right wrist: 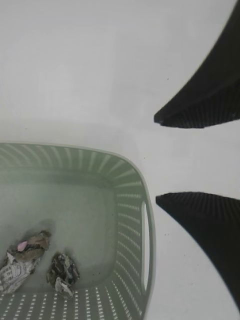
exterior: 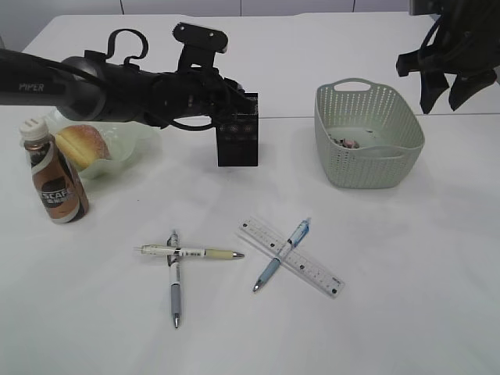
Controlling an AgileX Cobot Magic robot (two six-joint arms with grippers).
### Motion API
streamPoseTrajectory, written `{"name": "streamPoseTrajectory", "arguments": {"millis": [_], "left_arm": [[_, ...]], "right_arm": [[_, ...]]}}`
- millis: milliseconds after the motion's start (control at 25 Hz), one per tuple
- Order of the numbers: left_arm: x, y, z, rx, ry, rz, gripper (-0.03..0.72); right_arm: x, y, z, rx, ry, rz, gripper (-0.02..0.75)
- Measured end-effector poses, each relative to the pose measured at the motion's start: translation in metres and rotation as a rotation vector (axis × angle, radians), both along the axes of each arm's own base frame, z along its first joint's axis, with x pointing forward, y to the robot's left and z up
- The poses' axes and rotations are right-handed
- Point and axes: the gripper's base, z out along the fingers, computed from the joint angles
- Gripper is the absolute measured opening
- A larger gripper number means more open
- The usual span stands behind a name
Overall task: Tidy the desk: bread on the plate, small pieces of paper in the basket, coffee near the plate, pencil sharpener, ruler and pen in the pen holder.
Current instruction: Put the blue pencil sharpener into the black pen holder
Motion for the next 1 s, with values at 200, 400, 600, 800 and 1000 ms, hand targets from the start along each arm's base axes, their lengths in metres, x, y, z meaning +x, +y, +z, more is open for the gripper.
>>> {"name": "streamPoseTrajectory", "arguments": {"millis": [200,400,600,800,1000], "left_arm": [[0.0004,-0.0002,-0.0051,0.003,0.006,0.0,0.182],[0.001,-0.0005,-0.0035,-0.006,-0.012,0.0,0.215],[0.0015,-0.0007,-0.0021,-0.013,-0.026,0.0,0.379],[0.0016,-0.0007,-0.0021,-0.017,-0.024,0.003,0.419],[0.0014,-0.0006,-0.0026,-0.015,-0.019,0.003,0.421]], "right_arm": [[0.0,-0.0001,0.0,-0.002,0.0,0.0,0.312],[0.0,-0.0002,0.0,-0.003,0.0,0.0,0.313],[-0.0002,-0.0002,0.0007,-0.002,-0.002,0.0,0.313],[-0.0002,-0.0003,0.0007,-0.004,-0.002,0.0,0.312],[-0.0002,-0.0003,0.0007,-0.004,-0.002,0.0,0.313]]}}
